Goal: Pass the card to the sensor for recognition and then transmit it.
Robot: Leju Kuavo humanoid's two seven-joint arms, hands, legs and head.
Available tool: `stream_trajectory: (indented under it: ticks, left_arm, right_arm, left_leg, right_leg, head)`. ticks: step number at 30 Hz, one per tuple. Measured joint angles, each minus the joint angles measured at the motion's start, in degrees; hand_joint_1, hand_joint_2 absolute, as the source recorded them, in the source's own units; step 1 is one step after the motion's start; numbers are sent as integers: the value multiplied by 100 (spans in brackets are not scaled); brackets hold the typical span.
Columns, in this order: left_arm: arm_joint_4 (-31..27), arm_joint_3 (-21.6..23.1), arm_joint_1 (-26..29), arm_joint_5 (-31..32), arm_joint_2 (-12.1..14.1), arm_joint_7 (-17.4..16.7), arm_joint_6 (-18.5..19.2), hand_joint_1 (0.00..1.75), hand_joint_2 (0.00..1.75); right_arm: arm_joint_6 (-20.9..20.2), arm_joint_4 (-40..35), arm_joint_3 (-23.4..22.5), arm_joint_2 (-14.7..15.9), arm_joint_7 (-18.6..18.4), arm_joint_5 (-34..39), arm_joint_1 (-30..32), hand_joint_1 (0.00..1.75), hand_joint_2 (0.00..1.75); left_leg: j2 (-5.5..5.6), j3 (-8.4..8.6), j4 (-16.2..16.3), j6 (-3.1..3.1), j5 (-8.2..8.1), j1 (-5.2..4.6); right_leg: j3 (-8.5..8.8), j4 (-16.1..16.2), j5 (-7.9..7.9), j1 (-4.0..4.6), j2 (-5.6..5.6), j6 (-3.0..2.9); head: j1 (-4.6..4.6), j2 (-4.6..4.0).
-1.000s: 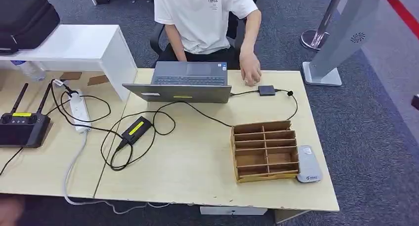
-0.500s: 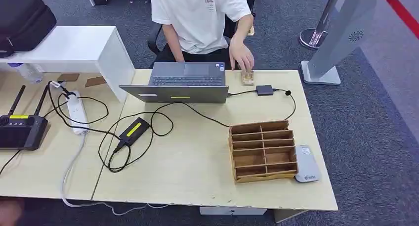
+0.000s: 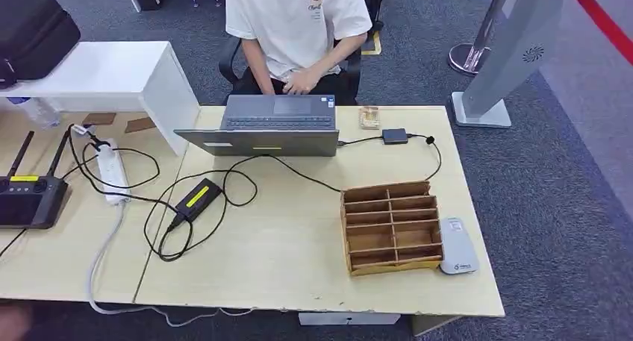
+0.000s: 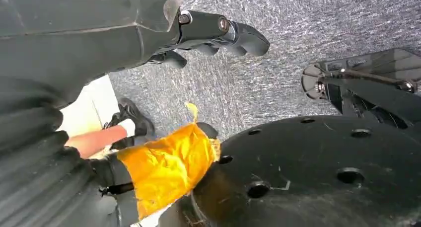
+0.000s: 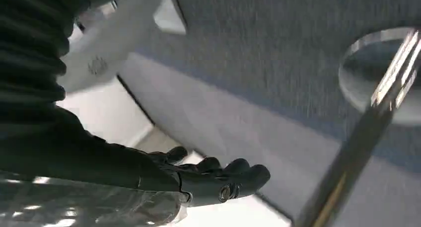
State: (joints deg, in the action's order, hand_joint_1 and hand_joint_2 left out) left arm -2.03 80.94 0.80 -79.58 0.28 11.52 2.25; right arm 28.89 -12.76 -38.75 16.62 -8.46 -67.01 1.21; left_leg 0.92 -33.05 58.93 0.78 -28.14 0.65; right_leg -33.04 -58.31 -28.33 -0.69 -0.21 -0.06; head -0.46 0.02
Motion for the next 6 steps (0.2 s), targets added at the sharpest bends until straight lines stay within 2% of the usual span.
stream_trajectory:
  ticks: [3,4,6]
  left_arm:
    - [2,-22,10,39,0,-18,11,0,0]
    - [2,-24,13,41,0,-20,11,0,175]
    - [2,-37,14,39,-2,-35,9,0,175]
  right_arm:
    - [-247,68,-83,-546,-103,-26,-52,0,175]
    - [-313,83,-94,-706,-118,-37,-69,0,175]
    - [-382,105,-153,-1034,-157,-35,-113,0,175]
  left_leg:
    - [-1,4,-2,13,1,5]
    - [-2,5,-5,25,2,5]
    - [-3,11,-5,31,1,7]
  right_leg:
    - [0,-3,-1,7,2,-8]
    - [0,-8,-5,7,2,-15]
    - [0,-9,-6,7,3,-29]
  head:
    - [0,0]
    - [7,0]
    - [9,0]
